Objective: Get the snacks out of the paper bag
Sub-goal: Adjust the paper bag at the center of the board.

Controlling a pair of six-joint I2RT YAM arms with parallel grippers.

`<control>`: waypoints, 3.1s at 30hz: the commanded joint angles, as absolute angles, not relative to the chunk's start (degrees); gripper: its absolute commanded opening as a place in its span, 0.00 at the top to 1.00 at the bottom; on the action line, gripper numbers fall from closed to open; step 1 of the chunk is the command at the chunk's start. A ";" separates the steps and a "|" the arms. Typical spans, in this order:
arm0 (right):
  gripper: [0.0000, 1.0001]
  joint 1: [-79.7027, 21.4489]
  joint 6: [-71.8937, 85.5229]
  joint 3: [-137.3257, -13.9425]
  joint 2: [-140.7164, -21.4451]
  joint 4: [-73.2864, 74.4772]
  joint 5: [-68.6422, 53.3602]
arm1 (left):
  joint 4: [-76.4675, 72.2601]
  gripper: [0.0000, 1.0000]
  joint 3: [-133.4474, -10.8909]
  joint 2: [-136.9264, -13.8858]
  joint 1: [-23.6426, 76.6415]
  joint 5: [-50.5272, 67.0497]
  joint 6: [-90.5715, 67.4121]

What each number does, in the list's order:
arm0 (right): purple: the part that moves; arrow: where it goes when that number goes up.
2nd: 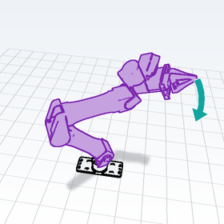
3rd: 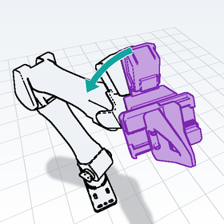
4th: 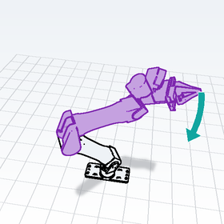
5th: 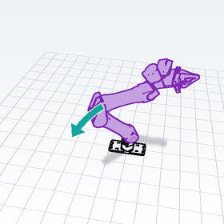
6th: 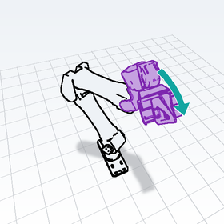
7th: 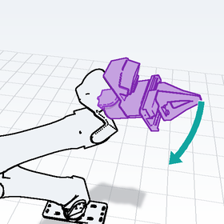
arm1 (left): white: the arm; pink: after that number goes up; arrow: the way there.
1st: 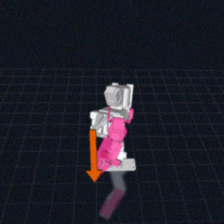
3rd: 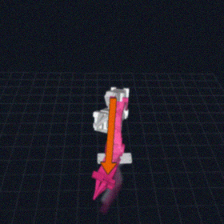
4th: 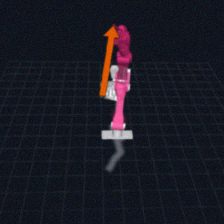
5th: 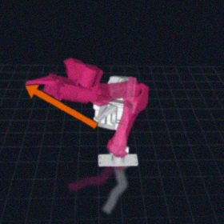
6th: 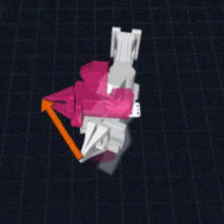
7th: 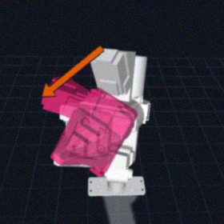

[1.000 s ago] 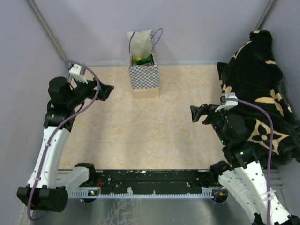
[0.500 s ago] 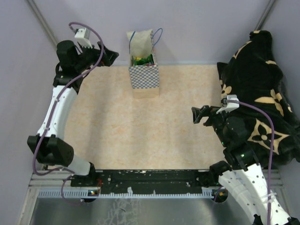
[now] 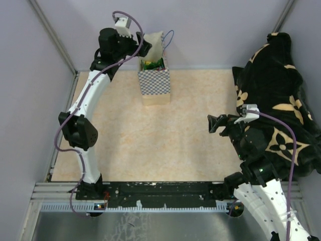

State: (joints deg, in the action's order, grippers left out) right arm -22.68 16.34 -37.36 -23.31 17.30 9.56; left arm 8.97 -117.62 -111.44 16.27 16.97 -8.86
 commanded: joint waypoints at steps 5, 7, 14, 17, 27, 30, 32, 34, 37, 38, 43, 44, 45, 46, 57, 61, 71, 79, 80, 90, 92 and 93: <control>0.01 -22.98 16.35 -37.14 -22.32 14.76 10.97 | 0.97 0.24 -121.03 -117.39 17.26 1.02 -2.28; 0.01 -22.98 16.35 -37.05 -22.55 14.43 10.89 | -0.47 0.31 -120.80 -118.27 17.31 1.87 -1.06; 0.01 -23.03 16.26 -37.09 -23.23 14.41 10.99 | -6.07 0.69 -116.17 -116.51 17.40 1.97 0.79; 0.01 -23.03 16.24 -37.00 -23.44 14.21 11.01 | -8.94 0.90 -112.30 -113.76 17.40 1.45 1.85; 0.01 -23.02 16.52 -37.00 -25.17 13.62 9.84 | -9.16 1.00 -110.61 -110.12 17.32 -1.94 9.47; 0.01 -23.03 16.76 -36.84 -25.46 13.51 9.65 | -9.14 1.00 -110.73 -109.85 17.20 -2.82 11.52; 0.01 -23.03 16.93 -36.74 -25.61 13.40 9.35 | -9.12 1.00 -110.80 -109.65 17.15 -3.07 12.53; 0.01 -23.02 17.13 -36.65 -25.81 13.40 9.16 | -9.06 1.00 -110.95 -109.52 16.87 -3.07 13.32; 0.01 -23.02 17.23 -36.66 -25.95 13.49 8.91 | -8.39 1.00 -111.96 -109.42 16.26 -3.25 13.95; 0.01 -23.03 17.24 -36.65 -26.01 13.53 8.90 | -8.14 1.00 -112.31 -109.39 15.79 -3.22 13.98; 0.01 -23.03 17.08 -37.07 -25.80 14.41 9.31 | -7.91 1.00 -113.36 -108.44 13.83 -2.92 15.16; 0.01 -23.07 17.01 -37.15 -25.68 14.56 9.45 | -7.84 1.00 -113.59 -108.13 13.42 -2.84 15.30; 0.01 -23.03 16.90 -37.17 -25.53 14.65 9.45 | -7.69 1.00 -113.82 -107.94 12.92 -2.69 15.36; 0.01 -23.01 16.81 -37.18 -25.47 14.67 9.50 | -7.50 1.00 -114.08 -107.74 12.41 -2.52 15.19; 0.01 -23.03 16.69 -37.35 -25.48 15.06 8.97 | -3.53 1.00 -120.67 -108.18 7.82 1.32 11.26; 0.01 -23.03 16.56 -37.38 -25.79 13.82 7.15 | -1.98 1.00 -123.69 -108.39 7.33 2.98 11.05; 0.03 -23.03 23.68 -51.69 -44.82 8.11 4.54 | -0.86 1.00 -120.25 -104.72 7.29 9.36 8.35; 0.12 -23.24 34.72 -63.76 -64.46 0.21 2.60 | -0.78 1.00 -118.73 -103.36 7.32 11.36 7.04; 0.12 -23.33 35.15 -64.93 -66.52 -1.17 2.75 | -0.91 1.00 -118.48 -103.28 7.30 11.46 6.89; 0.12 -23.55 37.46 -75.33 -83.62 -11.08 0.02 | -2.08 1.00 -116.32 -102.46 7.30 12.19 6.72; 0.12 -23.55 38.19 -76.70 -85.81 -13.27 -1.58 | -2.30 1.00 -115.83 -102.39 7.30 12.21 6.64; 0.12 -23.63 38.64 -77.07 -86.54 -14.66 -2.22 | -2.43 1.00 -115.62 -102.35 7.29 12.16 6.59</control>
State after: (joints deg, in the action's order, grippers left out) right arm -23.16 36.51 -72.27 -84.31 -5.54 0.86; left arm 7.57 -114.72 -108.40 7.35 10.92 7.27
